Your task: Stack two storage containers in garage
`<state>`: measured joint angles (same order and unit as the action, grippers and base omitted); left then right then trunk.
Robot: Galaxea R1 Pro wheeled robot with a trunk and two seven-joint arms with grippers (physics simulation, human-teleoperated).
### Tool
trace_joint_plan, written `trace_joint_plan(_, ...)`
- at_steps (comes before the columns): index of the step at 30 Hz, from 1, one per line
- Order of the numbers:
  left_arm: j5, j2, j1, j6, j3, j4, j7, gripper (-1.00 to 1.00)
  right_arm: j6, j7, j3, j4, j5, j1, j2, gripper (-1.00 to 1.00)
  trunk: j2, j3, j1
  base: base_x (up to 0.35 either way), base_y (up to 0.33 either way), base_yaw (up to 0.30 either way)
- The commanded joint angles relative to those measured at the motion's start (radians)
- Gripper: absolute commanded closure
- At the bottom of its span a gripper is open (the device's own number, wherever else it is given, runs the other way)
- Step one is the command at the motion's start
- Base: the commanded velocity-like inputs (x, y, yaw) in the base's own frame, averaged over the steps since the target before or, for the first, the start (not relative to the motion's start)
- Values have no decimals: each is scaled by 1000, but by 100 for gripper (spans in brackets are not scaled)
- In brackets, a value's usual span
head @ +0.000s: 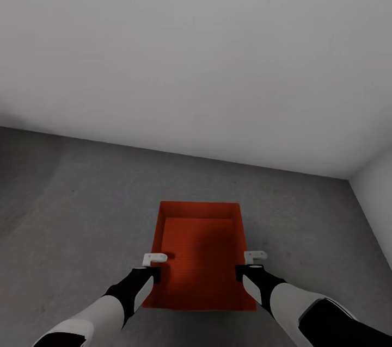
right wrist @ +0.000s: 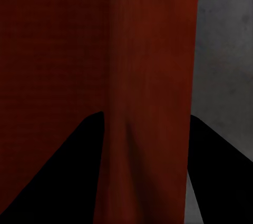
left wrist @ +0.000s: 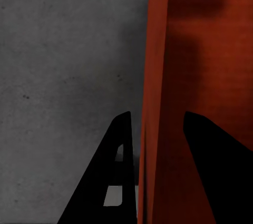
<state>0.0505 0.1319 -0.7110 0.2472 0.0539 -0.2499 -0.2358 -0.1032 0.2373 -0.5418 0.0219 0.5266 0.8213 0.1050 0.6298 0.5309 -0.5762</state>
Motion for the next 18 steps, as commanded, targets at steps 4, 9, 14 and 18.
trace_joint_plan(4, -5, 9, -1, 8, -34, 1, -5, 100, 42, 43, -89, 3, -10, 0, 1, 100, 29, 14, -16, 0, 0, 0)
trace_joint_plan(9, -5, 9, -1, 8, -34, 1, -5, 100, 42, 43, -89, 3, -10, 0, 1, 100, 64, 29, -35, 0, 0, 0)
trace_joint_plan(14, -5, 9, -1, 8, -34, 1, -5, 100, 42, 43, -89, 3, -11, 0, 1, 100, 71, 32, -39, 0, 0, 0)
trace_joint_plan(18, -5, 9, -1, 8, -34, 1, -5, 100, 42, 43, -89, 3, -11, 0, 1, 100, 92, 42, -50, 0, 0, 0)
